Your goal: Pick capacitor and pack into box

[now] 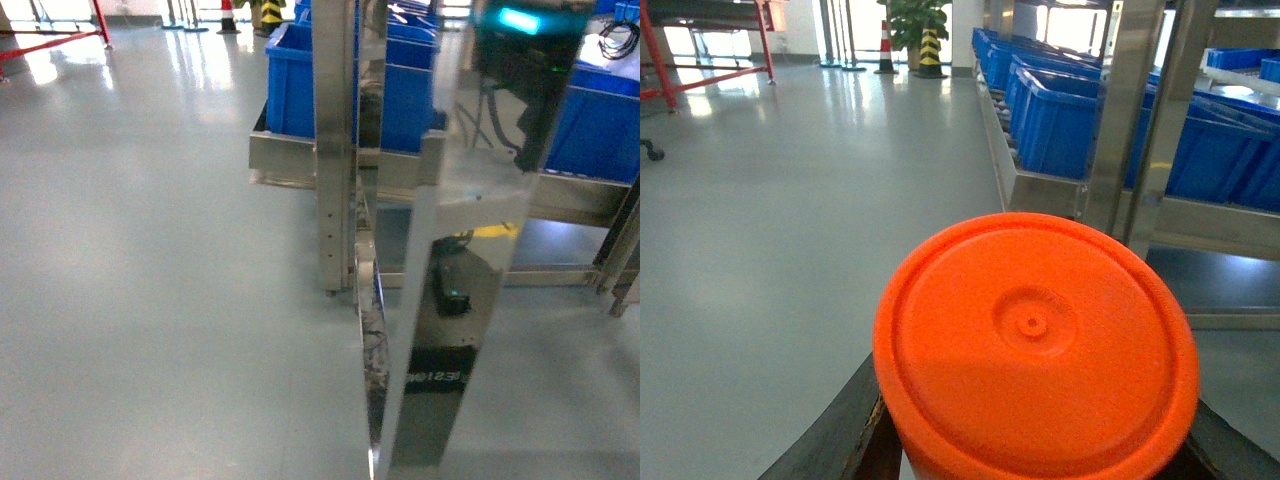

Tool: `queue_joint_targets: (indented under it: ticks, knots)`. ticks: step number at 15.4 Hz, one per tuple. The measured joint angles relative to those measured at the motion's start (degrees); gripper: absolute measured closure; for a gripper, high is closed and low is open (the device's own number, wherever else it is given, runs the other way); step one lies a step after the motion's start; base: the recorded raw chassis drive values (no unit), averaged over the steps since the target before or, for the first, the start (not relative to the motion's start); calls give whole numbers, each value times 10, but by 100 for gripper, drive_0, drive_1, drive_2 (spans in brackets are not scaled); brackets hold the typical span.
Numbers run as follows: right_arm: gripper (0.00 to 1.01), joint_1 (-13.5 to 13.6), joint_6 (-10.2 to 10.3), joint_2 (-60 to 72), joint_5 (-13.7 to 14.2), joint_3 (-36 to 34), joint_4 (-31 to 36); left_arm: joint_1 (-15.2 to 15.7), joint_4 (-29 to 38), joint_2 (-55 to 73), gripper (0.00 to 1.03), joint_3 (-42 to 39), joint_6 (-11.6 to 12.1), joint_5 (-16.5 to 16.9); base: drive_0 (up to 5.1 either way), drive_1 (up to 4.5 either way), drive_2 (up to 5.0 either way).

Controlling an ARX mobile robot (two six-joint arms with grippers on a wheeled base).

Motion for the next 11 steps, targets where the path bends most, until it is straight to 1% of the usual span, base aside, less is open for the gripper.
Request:
queue_joint_targets:
  ticks: [11]
  knots:
    - [3, 0, 0, 0, 0, 0, 1, 0, 0, 0, 58, 0, 0, 0, -489, 247, 247]
